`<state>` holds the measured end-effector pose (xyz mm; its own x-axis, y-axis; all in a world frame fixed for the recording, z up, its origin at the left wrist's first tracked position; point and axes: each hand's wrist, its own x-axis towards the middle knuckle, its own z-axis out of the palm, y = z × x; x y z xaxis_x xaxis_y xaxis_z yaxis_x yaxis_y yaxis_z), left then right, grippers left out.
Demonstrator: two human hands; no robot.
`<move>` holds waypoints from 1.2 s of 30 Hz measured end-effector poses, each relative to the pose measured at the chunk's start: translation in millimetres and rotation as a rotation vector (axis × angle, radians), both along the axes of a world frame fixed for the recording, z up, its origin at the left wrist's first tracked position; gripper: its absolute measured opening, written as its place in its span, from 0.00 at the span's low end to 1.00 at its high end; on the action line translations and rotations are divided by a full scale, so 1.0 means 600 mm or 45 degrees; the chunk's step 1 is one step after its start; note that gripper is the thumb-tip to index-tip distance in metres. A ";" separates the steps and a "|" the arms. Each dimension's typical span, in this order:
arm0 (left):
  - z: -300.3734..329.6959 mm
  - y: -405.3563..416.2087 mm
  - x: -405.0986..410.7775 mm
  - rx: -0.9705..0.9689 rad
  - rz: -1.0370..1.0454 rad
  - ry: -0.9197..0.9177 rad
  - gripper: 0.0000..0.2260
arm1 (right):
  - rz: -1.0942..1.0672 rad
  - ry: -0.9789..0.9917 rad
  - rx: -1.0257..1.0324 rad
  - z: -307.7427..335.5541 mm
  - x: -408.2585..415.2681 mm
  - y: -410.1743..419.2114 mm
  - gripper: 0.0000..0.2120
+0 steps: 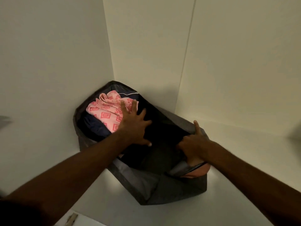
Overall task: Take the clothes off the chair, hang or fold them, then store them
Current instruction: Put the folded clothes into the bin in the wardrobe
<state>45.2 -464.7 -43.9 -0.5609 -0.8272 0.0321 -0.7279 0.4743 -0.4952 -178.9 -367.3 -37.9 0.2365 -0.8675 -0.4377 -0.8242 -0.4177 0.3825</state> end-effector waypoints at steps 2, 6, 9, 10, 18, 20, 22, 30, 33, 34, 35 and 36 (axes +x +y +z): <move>-0.023 -0.002 0.019 -0.016 0.048 -0.142 0.42 | -0.047 0.021 -0.063 0.012 -0.019 0.007 0.21; -0.020 -0.013 0.034 -0.062 0.072 -0.061 0.26 | -0.074 0.008 -0.162 0.043 -0.061 0.019 0.16; -0.009 -0.014 0.017 -0.017 0.158 -0.108 0.24 | -0.102 -0.028 -0.252 0.065 -0.090 0.020 0.13; -0.009 -0.010 0.005 0.001 0.188 -0.134 0.24 | -0.105 -0.044 -0.266 0.072 -0.099 0.022 0.11; 0.077 0.084 -0.130 0.135 0.020 0.407 0.23 | -0.176 -0.822 -0.506 0.079 -0.137 0.048 0.15; 0.089 0.100 -0.155 0.185 -0.087 0.669 0.19 | -0.219 -1.051 -0.561 0.079 -0.137 0.077 0.17; 0.093 0.114 -0.176 0.221 -0.180 0.840 0.16 | -0.322 -1.054 -0.639 0.080 -0.135 0.106 0.17; 0.089 0.273 -0.276 0.672 -0.581 1.323 0.11 | -1.080 -0.922 -1.007 0.048 -0.146 0.328 0.15; 0.052 0.392 -0.311 0.940 -0.729 1.339 0.11 | -1.360 -0.912 -1.166 0.007 -0.135 0.464 0.14; 0.037 0.428 -0.323 1.004 -0.782 1.314 0.11 | -1.437 -0.898 -1.200 -0.005 -0.129 0.506 0.13; 0.021 0.483 -0.338 1.081 -0.848 1.254 0.11 | -1.538 -0.874 -1.249 -0.021 -0.123 0.569 0.13; 0.005 0.527 -0.351 1.148 -0.884 1.206 0.11 | -1.613 -0.851 -1.290 -0.032 -0.114 0.621 0.12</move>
